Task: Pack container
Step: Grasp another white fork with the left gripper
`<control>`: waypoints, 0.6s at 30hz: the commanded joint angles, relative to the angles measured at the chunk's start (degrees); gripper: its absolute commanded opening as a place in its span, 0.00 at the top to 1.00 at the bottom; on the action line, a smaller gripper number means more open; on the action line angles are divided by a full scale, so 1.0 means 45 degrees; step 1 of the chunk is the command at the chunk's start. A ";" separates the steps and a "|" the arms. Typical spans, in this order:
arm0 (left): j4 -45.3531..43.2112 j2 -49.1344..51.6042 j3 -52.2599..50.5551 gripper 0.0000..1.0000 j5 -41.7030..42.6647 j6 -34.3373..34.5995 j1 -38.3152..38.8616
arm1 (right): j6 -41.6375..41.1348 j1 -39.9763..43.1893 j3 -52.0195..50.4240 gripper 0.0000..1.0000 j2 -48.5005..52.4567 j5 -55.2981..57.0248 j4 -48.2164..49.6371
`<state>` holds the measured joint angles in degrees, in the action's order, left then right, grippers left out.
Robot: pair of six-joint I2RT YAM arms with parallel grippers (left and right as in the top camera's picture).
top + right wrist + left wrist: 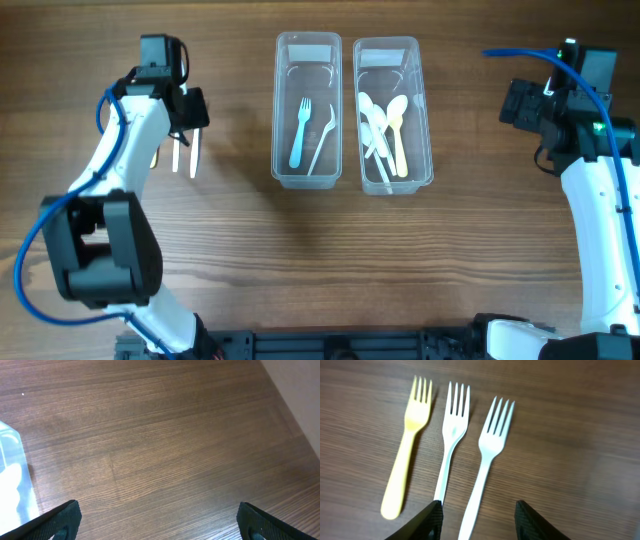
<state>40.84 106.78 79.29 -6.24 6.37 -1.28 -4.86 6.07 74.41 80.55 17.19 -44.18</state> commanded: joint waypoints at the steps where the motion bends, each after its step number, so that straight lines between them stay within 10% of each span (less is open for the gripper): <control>1: -0.0316 0.0855 -0.0384 0.50 0.0865 -0.0767 -0.0335 | 0.0068 -0.0019 0.0131 0.00 -0.0034 0.0170 0.0005; 18: -0.1287 0.2701 -0.0384 0.51 0.1190 -0.1666 -0.0340 | 0.0068 -0.0019 0.0131 0.00 -0.0029 0.0170 0.0005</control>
<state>35.77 117.78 78.11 -1.76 0.40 -2.66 -4.86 6.07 74.41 80.55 17.19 -44.18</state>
